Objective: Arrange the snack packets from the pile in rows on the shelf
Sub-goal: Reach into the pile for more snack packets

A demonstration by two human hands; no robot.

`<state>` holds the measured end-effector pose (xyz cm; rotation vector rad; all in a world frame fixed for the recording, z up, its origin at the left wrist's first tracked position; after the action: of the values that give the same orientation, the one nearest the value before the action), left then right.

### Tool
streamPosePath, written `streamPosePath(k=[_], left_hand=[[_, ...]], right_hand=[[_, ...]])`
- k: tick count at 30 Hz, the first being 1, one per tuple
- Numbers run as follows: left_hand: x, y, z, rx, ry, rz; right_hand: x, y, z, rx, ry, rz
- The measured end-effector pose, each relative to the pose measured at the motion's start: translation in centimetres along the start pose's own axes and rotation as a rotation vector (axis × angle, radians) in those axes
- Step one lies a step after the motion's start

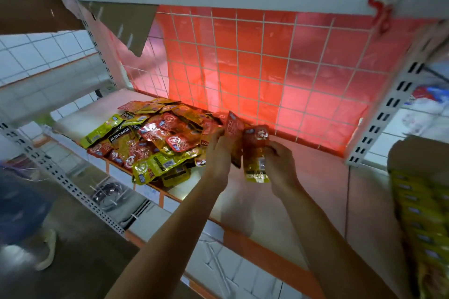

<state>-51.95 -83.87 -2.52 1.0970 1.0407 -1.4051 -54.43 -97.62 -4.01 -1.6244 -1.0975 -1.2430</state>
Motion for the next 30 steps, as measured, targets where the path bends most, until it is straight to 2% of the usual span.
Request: streamPosePath(k=[3, 8, 13, 17, 22, 26, 30], left_hand=[[0.9, -0.9, 2.7, 0.123, -0.158, -0.115], [1.6, -3.8, 8.5, 0.383, -0.188, -0.158], [3.2, -6.4, 14.3, 0.497, -0.152, -0.208], [4.4, -9.9, 19.3, 0.563, -0.116, -0.252], [6.0, -15.4, 26.2, 0.635, -0.037, -0.267], [7.5, -20.7, 31.9, 0.695, 0.0, -0.316], [9.9, -25.3, 37.5, 0.703, 0.027, -0.347]], right_hand=[[-0.5, -1.3, -3.6, -0.036, 0.158, 0.052], [-0.6, -4.1, -9.9, -0.101, 0.247, 0.016], [-2.6, -7.3, -17.2, -0.28, 0.307, 0.051], [-4.0, -10.6, -22.9, -0.396, 0.267, 0.028], [-4.4, -16.7, -29.6, -0.348, 0.343, -0.072], [-6.3, -21.3, -35.5, -0.3, 0.335, -0.031], [-8.2, -25.2, -41.3, -0.325, 0.331, 0.047]])
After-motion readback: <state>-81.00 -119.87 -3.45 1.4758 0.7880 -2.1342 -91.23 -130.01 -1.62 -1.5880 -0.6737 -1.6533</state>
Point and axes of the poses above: each hand's wrist, its own y-axis towards the middle knuckle, its own z-axis out of the palm, x = y × z, the point moved 4 cm from there along y, towards the middle knuckle, and after that the axes turned 9 degrees about x, right-handed, at the moved point
